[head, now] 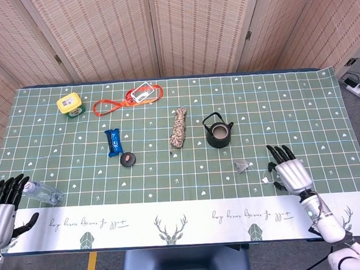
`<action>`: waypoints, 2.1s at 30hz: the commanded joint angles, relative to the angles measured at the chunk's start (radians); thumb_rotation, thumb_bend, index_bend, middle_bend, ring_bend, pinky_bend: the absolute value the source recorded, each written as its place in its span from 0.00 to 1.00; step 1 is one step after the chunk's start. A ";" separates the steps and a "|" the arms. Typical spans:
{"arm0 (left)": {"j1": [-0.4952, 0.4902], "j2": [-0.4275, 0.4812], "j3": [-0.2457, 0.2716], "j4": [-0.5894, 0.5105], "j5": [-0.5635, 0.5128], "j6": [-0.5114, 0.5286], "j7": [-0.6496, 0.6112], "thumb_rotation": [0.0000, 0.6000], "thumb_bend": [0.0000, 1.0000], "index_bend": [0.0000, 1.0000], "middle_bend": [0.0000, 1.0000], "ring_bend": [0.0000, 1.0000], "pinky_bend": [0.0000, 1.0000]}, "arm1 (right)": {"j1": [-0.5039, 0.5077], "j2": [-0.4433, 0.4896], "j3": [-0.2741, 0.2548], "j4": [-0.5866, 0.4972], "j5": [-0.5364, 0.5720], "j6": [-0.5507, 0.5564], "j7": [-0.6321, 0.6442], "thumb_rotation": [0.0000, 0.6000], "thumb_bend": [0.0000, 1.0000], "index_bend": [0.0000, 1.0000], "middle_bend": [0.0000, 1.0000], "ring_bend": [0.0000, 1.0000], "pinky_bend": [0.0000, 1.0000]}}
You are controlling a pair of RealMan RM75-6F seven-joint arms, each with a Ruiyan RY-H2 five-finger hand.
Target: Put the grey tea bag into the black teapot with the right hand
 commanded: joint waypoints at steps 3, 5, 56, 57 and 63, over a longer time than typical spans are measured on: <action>0.000 0.000 0.002 0.003 0.005 0.001 -0.001 1.00 0.26 0.05 0.00 0.01 0.04 | 0.016 -0.017 -0.001 -0.002 0.023 -0.023 -0.039 1.00 0.28 0.46 0.00 0.00 0.00; 0.000 -0.001 0.002 0.004 0.005 0.002 0.000 1.00 0.26 0.05 0.00 0.01 0.04 | 0.018 -0.023 -0.004 0.001 0.031 -0.033 -0.045 1.00 0.28 0.46 0.00 0.00 0.00; 0.002 0.004 0.007 -0.004 0.004 0.001 0.011 1.00 0.27 0.10 0.00 0.03 0.04 | 0.089 -0.130 -0.015 0.135 0.123 -0.144 -0.084 1.00 0.34 0.53 0.00 0.00 0.00; 0.002 0.004 0.007 -0.005 0.005 0.001 0.012 1.00 0.27 0.10 0.00 0.03 0.04 | 0.090 -0.131 -0.016 0.136 0.122 -0.144 -0.082 1.00 0.34 0.53 0.00 0.00 0.00; 0.003 0.003 0.007 -0.002 0.009 0.006 0.011 1.00 0.27 0.10 0.00 0.03 0.04 | 0.093 -0.138 -0.020 0.146 0.116 -0.146 -0.061 1.00 0.36 0.61 0.00 0.00 0.00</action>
